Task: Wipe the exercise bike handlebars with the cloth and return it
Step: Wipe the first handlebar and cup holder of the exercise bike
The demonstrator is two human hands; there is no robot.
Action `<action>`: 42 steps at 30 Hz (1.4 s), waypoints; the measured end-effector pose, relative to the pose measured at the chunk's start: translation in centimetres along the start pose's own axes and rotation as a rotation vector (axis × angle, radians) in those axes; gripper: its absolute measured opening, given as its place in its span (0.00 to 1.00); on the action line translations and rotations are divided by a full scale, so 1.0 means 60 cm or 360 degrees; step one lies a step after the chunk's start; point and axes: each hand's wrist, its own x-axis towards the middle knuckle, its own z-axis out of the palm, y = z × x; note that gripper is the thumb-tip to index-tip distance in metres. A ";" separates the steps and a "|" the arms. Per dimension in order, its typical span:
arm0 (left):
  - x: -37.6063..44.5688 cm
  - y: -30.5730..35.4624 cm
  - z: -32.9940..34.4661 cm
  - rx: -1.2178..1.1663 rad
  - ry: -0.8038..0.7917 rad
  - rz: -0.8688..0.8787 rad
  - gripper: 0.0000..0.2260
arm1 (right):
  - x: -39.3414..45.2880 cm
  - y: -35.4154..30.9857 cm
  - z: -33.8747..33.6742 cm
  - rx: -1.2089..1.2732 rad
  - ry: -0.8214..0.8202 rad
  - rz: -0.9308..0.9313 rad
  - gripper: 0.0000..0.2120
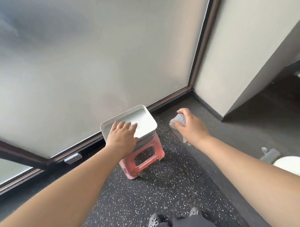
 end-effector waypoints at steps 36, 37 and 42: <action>0.008 0.812 -0.195 -0.0469 0.0418 0.0978 0.27 | -0.393 0.492 -0.542 0.0297 0.0821 0.0298 0.22; 0.017 0.825 -0.212 -0.0549 0.0438 0.0999 0.27 | -0.386 0.493 -0.559 0.0289 0.0870 0.0299 0.23; 0.052 0.882 -0.299 -0.0913 0.0541 0.1081 0.30 | -0.347 0.493 -0.643 0.0266 0.1015 0.0143 0.24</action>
